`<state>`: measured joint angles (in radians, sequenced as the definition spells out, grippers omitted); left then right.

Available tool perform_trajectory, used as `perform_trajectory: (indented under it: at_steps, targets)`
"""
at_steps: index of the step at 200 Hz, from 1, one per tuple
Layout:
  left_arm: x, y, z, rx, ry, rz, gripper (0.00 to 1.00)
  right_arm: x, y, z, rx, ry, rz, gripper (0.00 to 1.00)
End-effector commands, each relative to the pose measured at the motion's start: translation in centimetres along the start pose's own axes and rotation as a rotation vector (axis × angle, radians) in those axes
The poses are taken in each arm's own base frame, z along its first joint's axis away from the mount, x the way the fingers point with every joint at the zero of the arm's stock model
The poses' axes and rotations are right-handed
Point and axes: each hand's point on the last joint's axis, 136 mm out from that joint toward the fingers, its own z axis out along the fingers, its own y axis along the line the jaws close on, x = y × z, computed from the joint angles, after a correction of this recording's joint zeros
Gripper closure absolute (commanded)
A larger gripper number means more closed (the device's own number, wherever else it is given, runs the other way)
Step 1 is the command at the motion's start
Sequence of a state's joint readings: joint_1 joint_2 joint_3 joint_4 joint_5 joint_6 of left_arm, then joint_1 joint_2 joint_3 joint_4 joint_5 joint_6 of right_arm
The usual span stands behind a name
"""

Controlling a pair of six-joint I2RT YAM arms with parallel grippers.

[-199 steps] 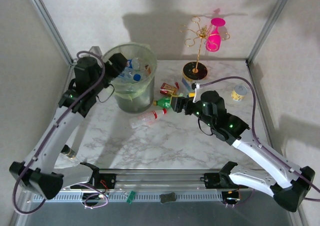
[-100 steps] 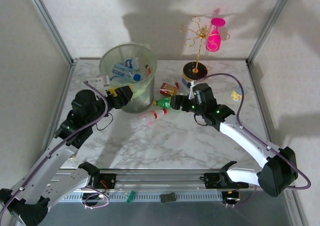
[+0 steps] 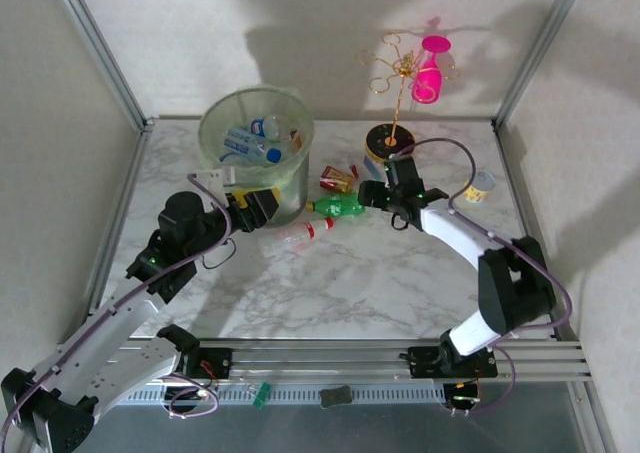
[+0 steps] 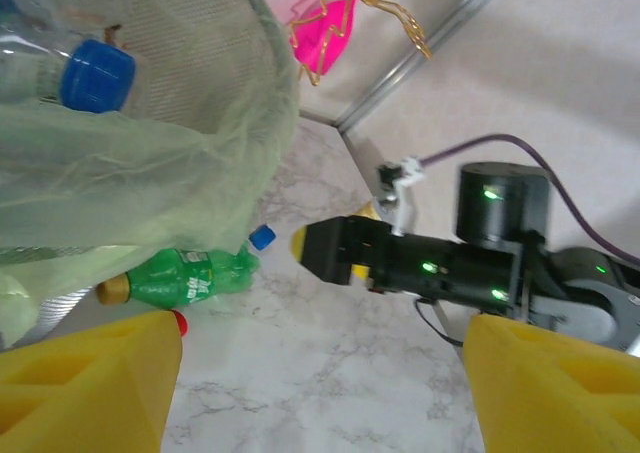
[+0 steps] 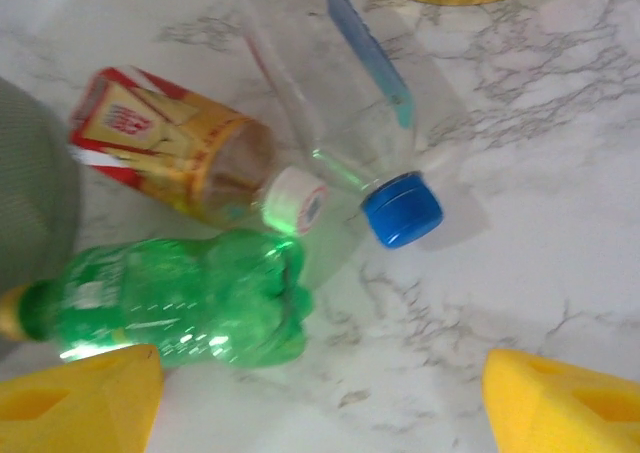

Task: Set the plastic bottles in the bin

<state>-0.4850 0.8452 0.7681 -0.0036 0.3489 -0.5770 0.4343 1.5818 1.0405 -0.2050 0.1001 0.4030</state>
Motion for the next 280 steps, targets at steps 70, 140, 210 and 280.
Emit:
perform_trajectory:
  at_steps: [70, 140, 210, 280]
  targets:
    - [2.3, -2.6, -0.7, 0.180, 0.068, 0.076, 0.27, -6.1, 0.4, 7.2, 0.092, -0.016, -0.153, 0.06]
    - [3.2, -3.0, -0.7, 0.217, 0.101, 0.085, 0.29, -7.9, 0.3, 11.9, 0.146, 0.051, -0.153, 0.07]
    - [3.5, -2.8, -0.7, 0.208, 0.109, 0.088, 0.29, -7.4, 0.1, 13.4, 0.132, 0.074, -0.141, 0.26]
    - [3.8, -2.5, -0.4, 0.196, 0.119, 0.084, 0.30, -5.2, -1.2, 13.7, 0.161, 0.107, -0.154, 0.25]
